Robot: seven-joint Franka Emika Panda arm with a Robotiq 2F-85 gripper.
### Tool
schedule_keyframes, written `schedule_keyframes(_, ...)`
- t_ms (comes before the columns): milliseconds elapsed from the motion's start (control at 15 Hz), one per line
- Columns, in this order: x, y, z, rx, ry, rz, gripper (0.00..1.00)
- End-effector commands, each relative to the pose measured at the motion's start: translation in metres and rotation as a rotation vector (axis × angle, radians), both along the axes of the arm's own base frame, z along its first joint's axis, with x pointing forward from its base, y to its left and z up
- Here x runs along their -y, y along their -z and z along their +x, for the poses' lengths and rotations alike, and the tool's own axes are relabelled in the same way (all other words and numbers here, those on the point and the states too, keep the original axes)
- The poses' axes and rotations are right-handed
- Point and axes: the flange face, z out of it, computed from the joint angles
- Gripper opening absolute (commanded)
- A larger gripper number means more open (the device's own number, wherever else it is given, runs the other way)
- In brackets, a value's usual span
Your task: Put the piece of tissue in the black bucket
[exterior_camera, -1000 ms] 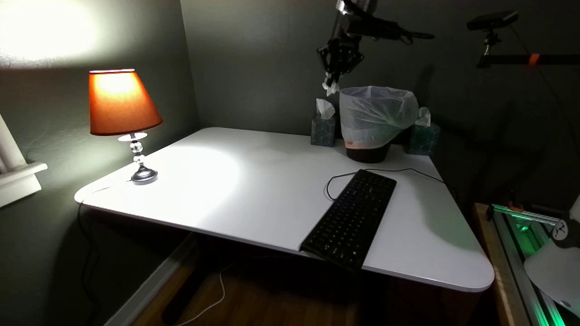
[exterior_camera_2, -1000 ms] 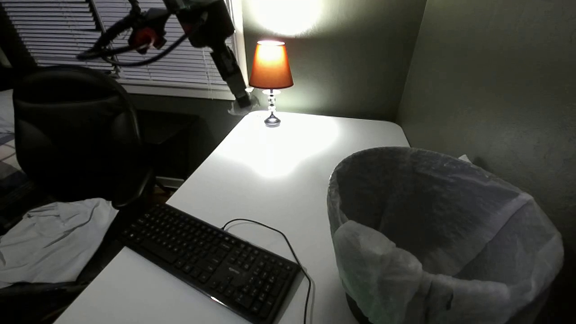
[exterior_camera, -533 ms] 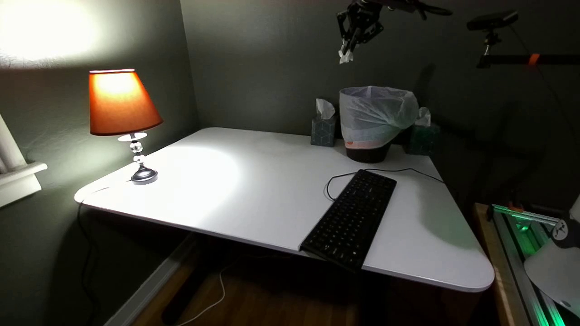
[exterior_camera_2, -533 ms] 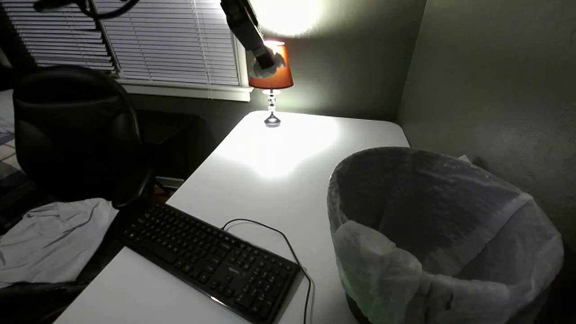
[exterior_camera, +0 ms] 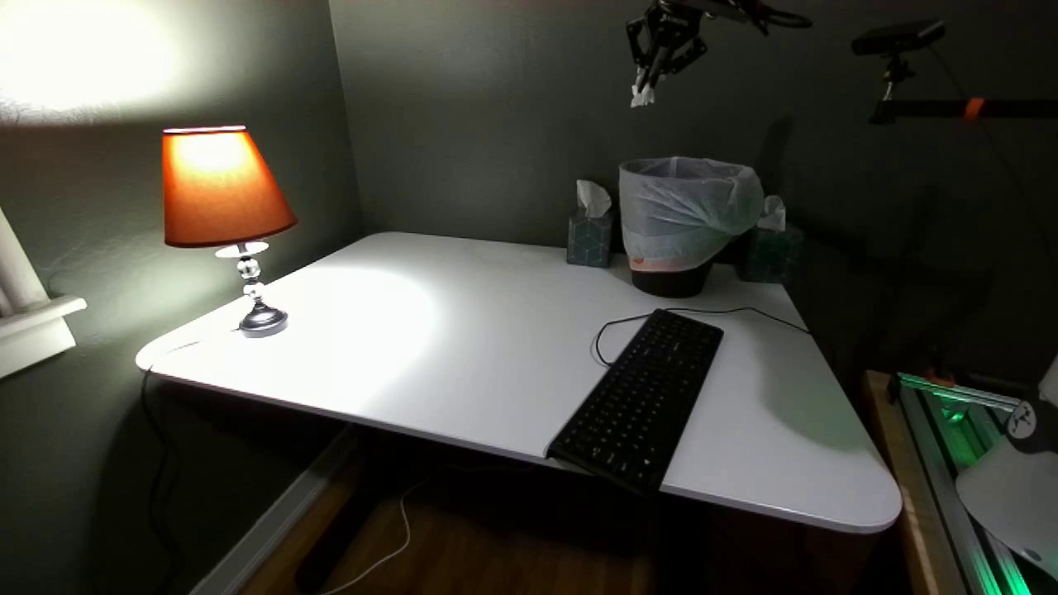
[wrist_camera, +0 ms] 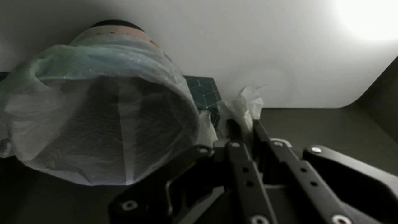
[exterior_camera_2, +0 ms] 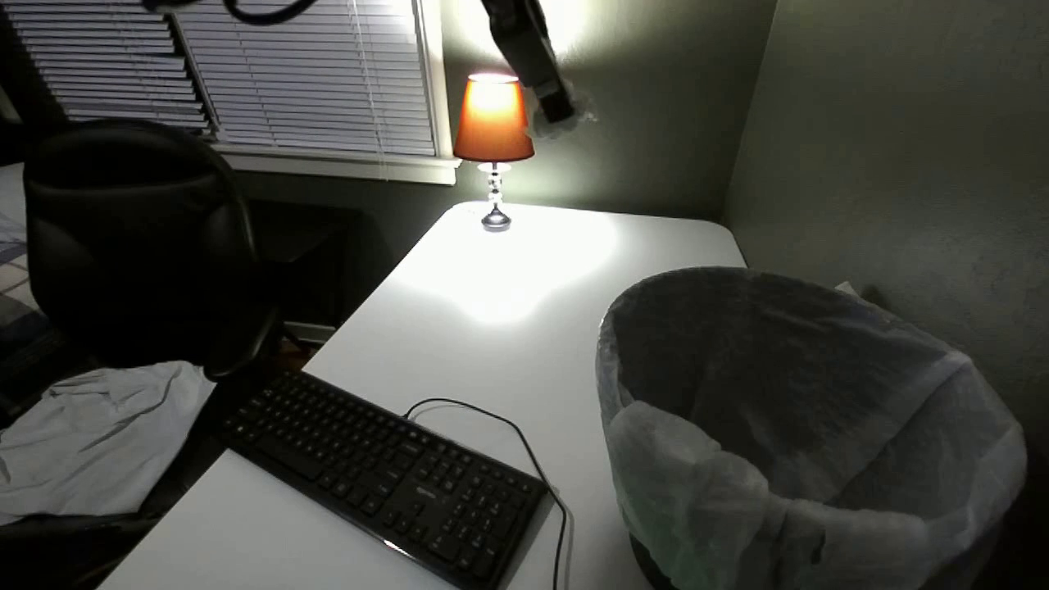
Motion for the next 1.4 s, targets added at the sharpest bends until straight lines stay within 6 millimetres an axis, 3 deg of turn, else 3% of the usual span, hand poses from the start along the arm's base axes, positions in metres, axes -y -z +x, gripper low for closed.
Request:
schedule_keyframes(0,0.056,-0.011,0.01,0.041,0.138,0.008,0.03)
schedule_keyframes(200,0.09,-0.011,0.017,0.046,0.229,0.003,0.03)
schedule_keyframes(267,0.1,-0.01,0.02,0.049,0.255,0.003,0.37)
schedule_keyframes(333,0.106,-0.008,0.022,0.054,0.28,0.007,0.38)
schedule_keyframes(467,0.113,-0.006,0.027,0.065,0.315,0.007,0.51)
schedule_keyframes(867,0.111,-0.005,0.021,0.059,0.401,-0.001,0.97)
schedule_keyframes(1333,0.075,0.006,-0.006,-0.223,0.315,0.058,1.0)
